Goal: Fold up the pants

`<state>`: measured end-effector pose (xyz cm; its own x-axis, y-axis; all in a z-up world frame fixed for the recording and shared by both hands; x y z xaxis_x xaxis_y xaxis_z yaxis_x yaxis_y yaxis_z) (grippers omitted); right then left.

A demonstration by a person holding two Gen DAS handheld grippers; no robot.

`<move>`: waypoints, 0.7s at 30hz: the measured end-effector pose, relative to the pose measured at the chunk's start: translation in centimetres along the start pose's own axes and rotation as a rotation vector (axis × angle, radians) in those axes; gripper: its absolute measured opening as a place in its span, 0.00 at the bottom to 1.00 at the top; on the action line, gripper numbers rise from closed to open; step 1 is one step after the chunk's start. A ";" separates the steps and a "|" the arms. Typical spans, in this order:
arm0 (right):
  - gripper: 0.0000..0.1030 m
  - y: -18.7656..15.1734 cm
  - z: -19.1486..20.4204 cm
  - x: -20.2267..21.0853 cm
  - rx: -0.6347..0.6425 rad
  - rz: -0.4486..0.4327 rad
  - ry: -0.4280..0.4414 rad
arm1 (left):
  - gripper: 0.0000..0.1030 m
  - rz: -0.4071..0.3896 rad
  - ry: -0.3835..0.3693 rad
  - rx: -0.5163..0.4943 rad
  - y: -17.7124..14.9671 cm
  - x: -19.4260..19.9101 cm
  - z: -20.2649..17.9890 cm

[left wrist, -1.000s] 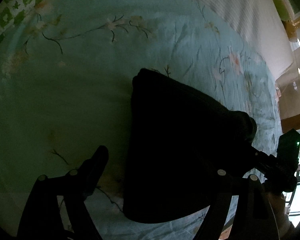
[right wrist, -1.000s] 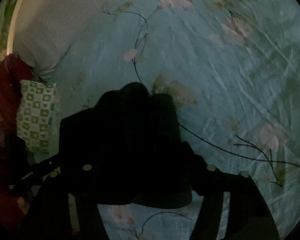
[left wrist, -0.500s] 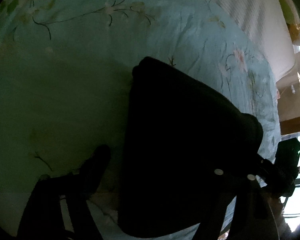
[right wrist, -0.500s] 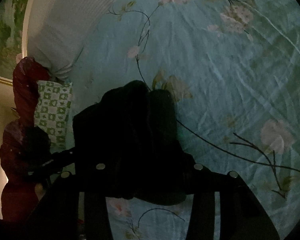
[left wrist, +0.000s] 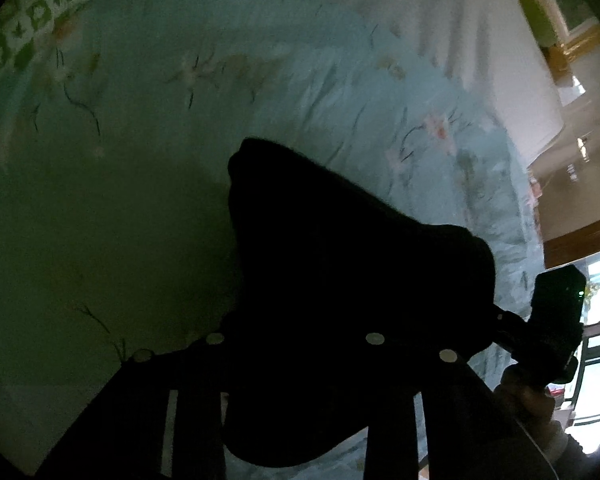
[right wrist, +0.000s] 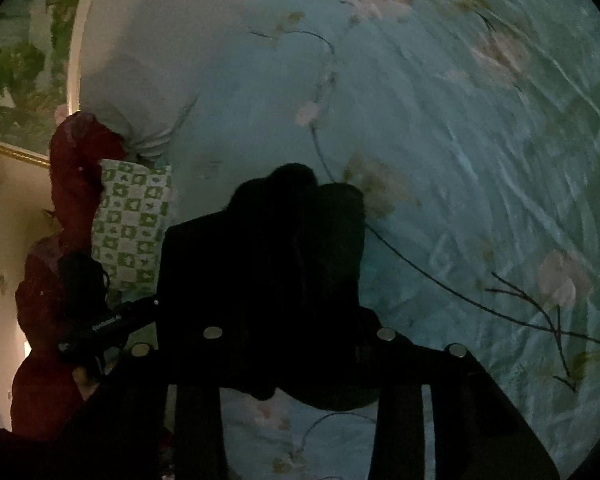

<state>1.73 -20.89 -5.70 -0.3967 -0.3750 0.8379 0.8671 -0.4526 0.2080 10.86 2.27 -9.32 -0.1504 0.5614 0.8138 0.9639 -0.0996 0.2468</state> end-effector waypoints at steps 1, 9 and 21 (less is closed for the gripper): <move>0.36 0.2 0.3 0.2 0.006 -0.004 0.003 | 0.29 -0.009 -0.004 -0.003 0.3 0.5 -0.3; 0.36 2.6 3.1 -0.5 0.076 -0.028 -0.008 | 0.29 -0.072 0.030 -0.009 2.9 2.2 0.3; 0.36 7.2 5.7 -4.7 0.123 -0.025 -0.044 | 0.29 -0.122 0.076 0.000 7.9 2.3 3.7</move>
<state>11.54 -17.75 -5.30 -0.4077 -0.3278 0.8523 0.8884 -0.3579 0.2874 18.98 5.84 -7.43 -0.2829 0.5051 0.8154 0.9374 -0.0346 0.3466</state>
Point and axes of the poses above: each gripper's, at about its wrist camera, not at the fingertips, and x roughly against the way its jaws point, z to its left, y to its top, the point moved 9 cm from there along -x, roughly the way its jaws point, and after that the axes turned 9 degrees about -y, right-handed, at the moved point
